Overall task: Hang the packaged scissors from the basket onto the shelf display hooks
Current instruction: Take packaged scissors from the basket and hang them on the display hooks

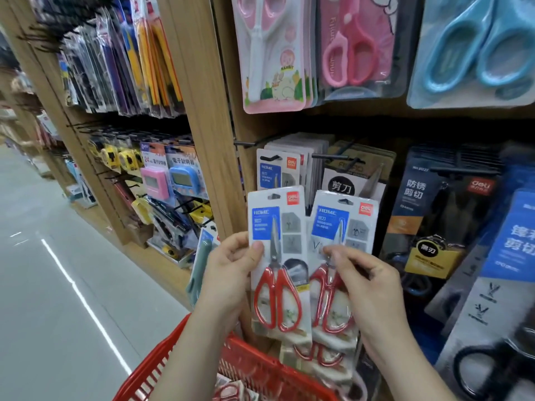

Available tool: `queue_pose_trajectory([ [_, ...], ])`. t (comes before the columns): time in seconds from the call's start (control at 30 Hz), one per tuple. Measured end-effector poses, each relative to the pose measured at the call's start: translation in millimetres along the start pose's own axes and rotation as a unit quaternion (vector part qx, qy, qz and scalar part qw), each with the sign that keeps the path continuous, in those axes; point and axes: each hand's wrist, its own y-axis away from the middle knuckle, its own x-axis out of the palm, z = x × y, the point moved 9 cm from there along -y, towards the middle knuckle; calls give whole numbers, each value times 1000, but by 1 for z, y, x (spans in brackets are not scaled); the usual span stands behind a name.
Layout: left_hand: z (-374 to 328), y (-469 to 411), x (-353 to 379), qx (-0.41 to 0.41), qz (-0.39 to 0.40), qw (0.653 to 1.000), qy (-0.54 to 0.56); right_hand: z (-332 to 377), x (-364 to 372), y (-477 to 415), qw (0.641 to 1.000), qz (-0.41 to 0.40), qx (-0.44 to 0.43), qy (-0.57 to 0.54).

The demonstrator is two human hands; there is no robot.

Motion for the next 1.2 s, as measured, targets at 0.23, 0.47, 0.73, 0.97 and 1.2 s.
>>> queue_pose_trajectory([
  [0.23,-38,-14,-2,105,-98,989,31,11,9,3,997,16,-53,55],
  [0.47,-44,-28,-1,114,-129,985,-4,14,9,7,998,40,-44,10],
  [0.73,-56,-37,-7,138,-158,975,-80,8,0,2,999,49,-7,-11],
  [0.97,-72,-36,13,261,-228,869,-352,1,3,4,998,63,4,-7],
  [1.2,-61,-35,17,197,-181,840,-471,-1,1,-1,998,55,25,-13],
])
